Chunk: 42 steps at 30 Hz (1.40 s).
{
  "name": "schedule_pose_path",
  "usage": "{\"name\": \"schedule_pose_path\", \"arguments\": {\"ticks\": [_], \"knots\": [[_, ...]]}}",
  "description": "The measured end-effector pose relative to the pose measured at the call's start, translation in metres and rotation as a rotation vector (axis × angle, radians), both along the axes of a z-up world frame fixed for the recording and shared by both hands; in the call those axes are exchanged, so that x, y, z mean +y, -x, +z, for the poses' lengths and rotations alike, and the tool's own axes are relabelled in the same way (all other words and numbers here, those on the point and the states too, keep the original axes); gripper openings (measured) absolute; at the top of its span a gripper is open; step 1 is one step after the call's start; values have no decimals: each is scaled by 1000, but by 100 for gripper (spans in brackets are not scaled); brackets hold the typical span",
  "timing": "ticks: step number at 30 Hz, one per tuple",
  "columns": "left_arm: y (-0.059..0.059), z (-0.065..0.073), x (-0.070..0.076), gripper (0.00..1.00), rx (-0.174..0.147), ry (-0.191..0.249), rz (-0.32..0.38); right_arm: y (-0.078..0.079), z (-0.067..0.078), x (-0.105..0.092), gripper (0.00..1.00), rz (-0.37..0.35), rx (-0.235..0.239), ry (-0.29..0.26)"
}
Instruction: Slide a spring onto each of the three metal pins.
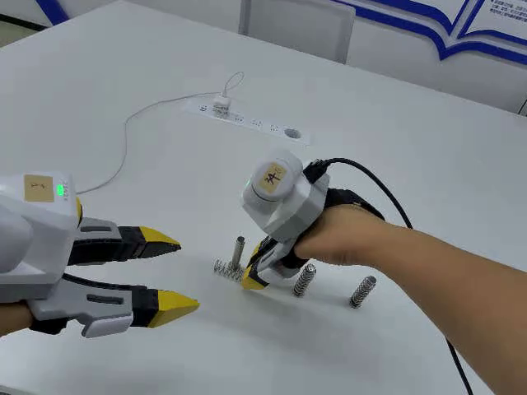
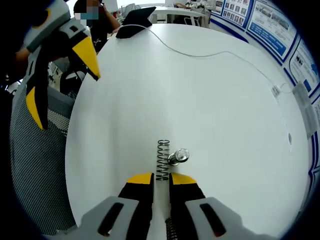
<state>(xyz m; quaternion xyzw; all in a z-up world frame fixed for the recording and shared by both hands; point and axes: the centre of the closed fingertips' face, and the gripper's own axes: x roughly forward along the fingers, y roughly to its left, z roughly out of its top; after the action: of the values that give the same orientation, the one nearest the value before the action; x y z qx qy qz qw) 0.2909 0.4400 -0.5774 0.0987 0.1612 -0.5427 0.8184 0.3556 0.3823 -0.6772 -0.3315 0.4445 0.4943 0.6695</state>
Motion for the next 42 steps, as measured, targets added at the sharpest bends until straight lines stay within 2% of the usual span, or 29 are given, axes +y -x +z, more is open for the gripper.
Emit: {"name": "schedule_pose_path", "arguments": {"ticks": [8, 14, 24, 29, 42], "knots": [[0, -2, 2, 44, 2, -3, 7, 3, -4, -1, 12, 13, 9, 8], [2, -6, 1, 43, 6, -14, -2, 12, 1, -2, 12, 39, 6, 19], [6, -13, -12, 41, 1, -48, -50, 42, 35, 1, 12, 115, -8, 2], [9, -13, -18, 41, -5, -57, -77, 55, 52, 0, 12, 169, -25, 12], [18, -11, -30, 34, -19, -64, -134, 79, 76, 13, 12, 282, -51, 11]]}}
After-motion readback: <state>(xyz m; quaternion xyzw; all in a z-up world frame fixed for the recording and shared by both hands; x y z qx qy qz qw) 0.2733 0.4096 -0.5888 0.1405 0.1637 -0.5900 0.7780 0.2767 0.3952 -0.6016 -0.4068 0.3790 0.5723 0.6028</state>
